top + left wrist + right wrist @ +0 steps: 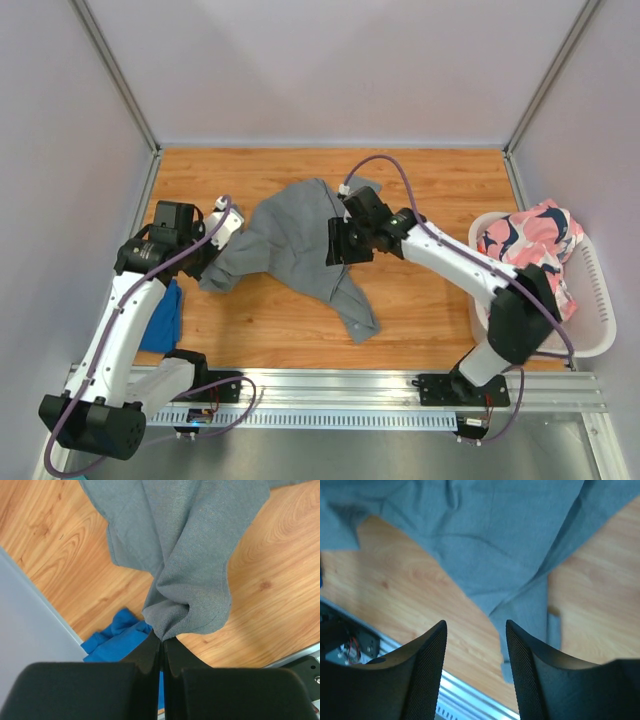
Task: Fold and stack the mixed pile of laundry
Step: Flatten out the shirt at the center of the board.
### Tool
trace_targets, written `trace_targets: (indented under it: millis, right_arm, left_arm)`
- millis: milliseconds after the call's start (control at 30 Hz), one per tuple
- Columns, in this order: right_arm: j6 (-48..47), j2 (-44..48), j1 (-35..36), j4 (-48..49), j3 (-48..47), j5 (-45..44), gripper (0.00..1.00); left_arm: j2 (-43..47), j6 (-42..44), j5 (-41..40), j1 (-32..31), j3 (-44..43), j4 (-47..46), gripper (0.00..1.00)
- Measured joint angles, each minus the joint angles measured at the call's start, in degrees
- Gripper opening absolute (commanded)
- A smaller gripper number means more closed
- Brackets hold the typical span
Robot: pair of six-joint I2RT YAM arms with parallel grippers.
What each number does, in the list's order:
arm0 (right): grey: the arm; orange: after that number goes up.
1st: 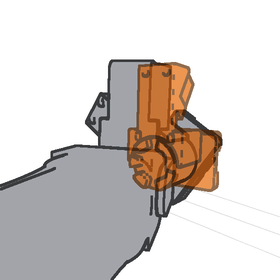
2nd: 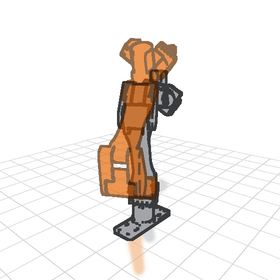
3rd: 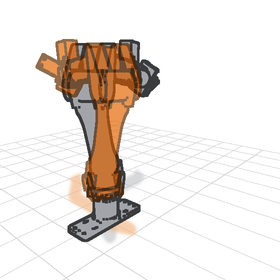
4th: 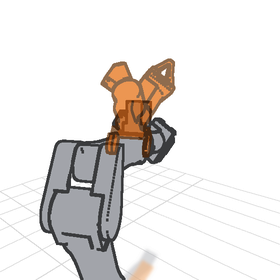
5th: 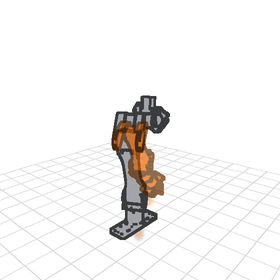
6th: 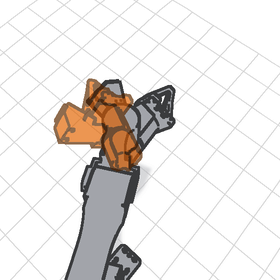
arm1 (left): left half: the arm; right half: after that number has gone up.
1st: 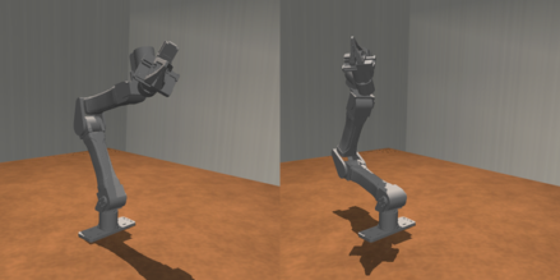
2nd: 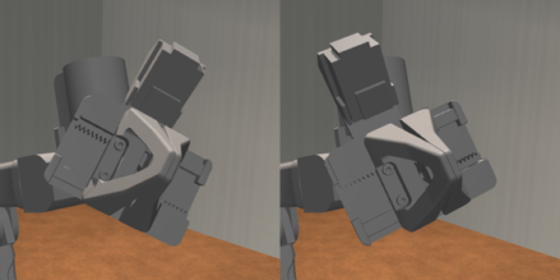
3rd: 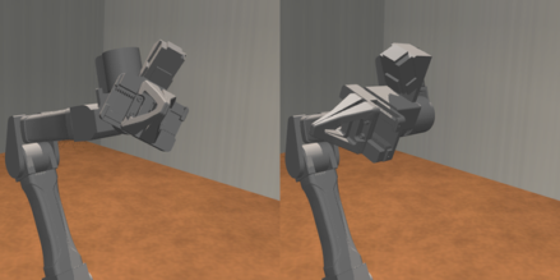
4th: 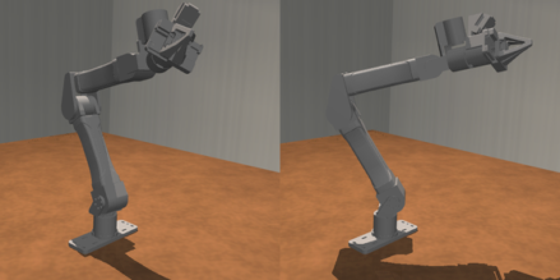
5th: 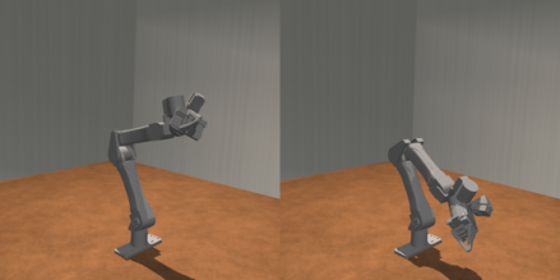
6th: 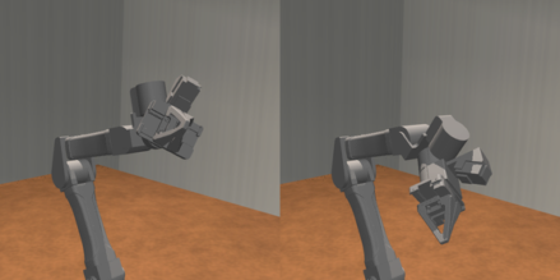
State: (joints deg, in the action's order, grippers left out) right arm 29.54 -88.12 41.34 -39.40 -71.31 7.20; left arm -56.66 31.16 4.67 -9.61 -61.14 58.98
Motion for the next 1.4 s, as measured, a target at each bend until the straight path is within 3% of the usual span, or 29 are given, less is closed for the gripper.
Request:
trace_targets:
  millis: [233,633,733,767,833,1000,1167,1400]
  right_arm:
    - [0.70,-17.75,-6.12,3.28,-7.48,-0.68,0.55]
    - [3.23,-25.90,-7.56,7.23,-9.29,1.57,0.49]
    - [4.09,-26.25,-8.22,8.31,-8.87,2.71,0.21]
    - [4.22,-26.25,-8.41,8.79,-8.90,3.13,0.07]
    - [4.85,-26.23,-8.70,9.53,-8.87,3.85,0.00]
    - [5.31,-23.89,-8.90,9.64,-8.87,4.15,0.00]
    - [3.87,-14.38,-9.94,5.20,-12.15,3.85,0.00]
    - [2.67,2.08,-20.94,-1.09,-29.27,8.50,0.00]
  left_arm:
    - [0.66,0.04,-0.50,0.00,0.00,0.09,0.00]
    - [1.60,0.17,-1.33,0.00,0.00,0.11,0.00]
    - [1.60,0.20,-1.55,0.00,-0.09,0.11,0.00]
    - [1.60,0.22,-1.68,0.00,-0.11,0.11,0.00]
    - [1.60,0.24,-2.23,0.00,-0.11,0.09,0.00]
    - [1.11,0.57,-6.08,0.00,-1.05,0.00,0.00]
    - [-0.66,2.47,-11.41,0.42,-6.10,-0.22,0.00]
    - [-8.96,7.19,-14.56,5.27,-28.55,0.31,0.00]
